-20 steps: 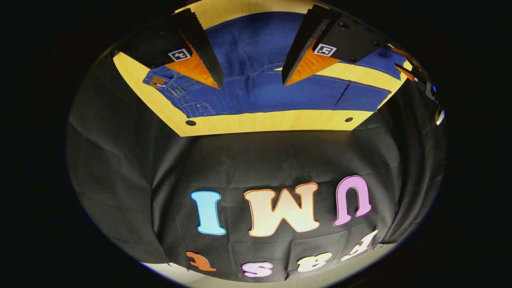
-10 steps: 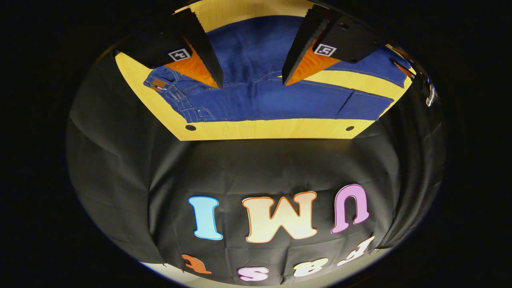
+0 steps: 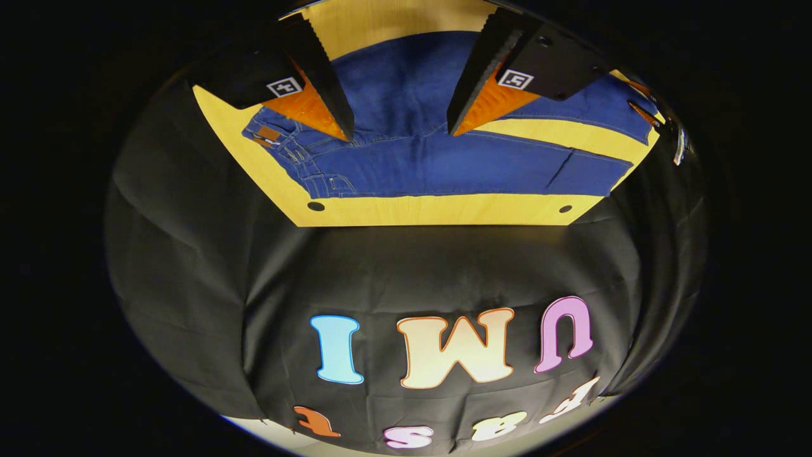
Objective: Grasp the waist and the cuffs of the jeans and fold them to make the two legs overlap; first hold the waist and fold one-third of the jeans toward the cuffs, then hold the cuffs and fold the remaining one-third in the same direction to finish folding.
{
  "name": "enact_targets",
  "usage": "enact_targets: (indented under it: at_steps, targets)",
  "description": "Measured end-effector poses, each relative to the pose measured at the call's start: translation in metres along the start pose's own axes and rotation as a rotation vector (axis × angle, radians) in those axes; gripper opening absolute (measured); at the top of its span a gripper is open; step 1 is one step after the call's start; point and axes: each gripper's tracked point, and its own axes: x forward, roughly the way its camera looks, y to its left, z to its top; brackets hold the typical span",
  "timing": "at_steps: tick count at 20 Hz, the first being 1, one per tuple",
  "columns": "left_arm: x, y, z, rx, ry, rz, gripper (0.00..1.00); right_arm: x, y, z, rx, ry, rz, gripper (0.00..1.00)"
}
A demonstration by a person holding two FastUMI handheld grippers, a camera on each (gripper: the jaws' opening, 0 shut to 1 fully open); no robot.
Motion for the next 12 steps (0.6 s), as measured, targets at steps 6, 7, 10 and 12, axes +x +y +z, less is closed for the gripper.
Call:
enact_targets:
  at_steps: [6, 7, 10, 12]
  targets:
    - [0.002, 0.003, 0.0, -0.038, 0.041, 0.011, 0.85, 0.002, 0.004, -0.013, -0.008, 0.026, 0.026, 0.95]
    - [0.002, 0.004, 0.001, -0.046, 0.05, 0.016, 0.81, 0.003, 0.004, -0.017, -0.013, 0.037, 0.034, 0.95]
    - [0.003, 0.01, 0.003, -0.061, 0.064, 0.031, 0.6, 0.007, 0.003, -0.028, -0.038, 0.072, 0.062, 0.96]
    - [0.005, 0.013, 0.004, -0.068, 0.074, 0.034, 0.46, 0.011, 0.0, -0.035, -0.079, 0.099, 0.086, 0.96]
